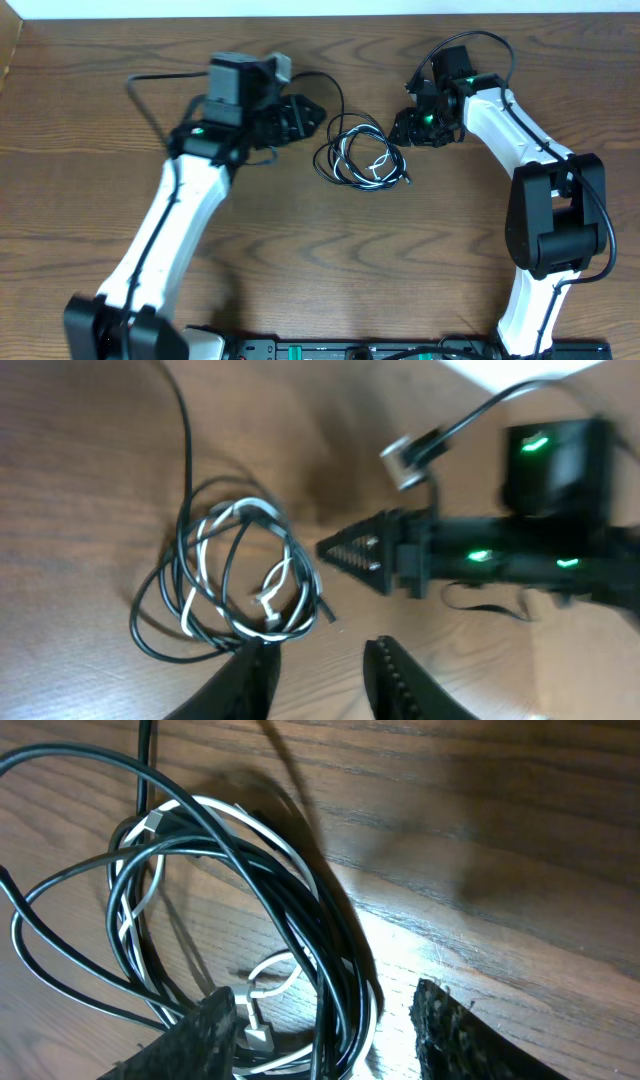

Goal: Untangle cables

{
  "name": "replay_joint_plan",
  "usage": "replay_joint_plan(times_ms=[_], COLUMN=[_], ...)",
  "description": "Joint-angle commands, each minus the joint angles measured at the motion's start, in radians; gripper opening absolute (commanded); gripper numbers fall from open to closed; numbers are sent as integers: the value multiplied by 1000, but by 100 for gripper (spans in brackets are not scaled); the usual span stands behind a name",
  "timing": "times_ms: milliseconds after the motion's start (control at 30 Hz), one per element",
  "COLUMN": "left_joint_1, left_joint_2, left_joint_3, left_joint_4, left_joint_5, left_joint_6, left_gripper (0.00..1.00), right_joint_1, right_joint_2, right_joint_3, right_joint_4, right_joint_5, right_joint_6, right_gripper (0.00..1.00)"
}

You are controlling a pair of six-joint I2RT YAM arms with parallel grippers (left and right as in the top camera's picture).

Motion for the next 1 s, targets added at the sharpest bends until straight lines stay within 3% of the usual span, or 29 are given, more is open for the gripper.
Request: replay_joint_plan(times_ms=[0, 600, 967], left_joint_1=[-47, -188, -239], left_joint_2=[77, 409, 481], left_joint_3=[11, 11, 11], left_joint_4=[-2, 150, 190], left_joint_5=[-104, -327, -338], left_joint_6=[23, 30, 29], left_gripper=[38, 42, 45], right_joint_1=[2, 2, 3], right_joint_2=[-37, -36, -36], right_joint_3=[0, 0, 0], right_joint_4=[-4, -16, -18], right_joint_5=[-13, 2, 2], right_joint_6=[-11, -11, -26], right_gripper=[54, 56, 56])
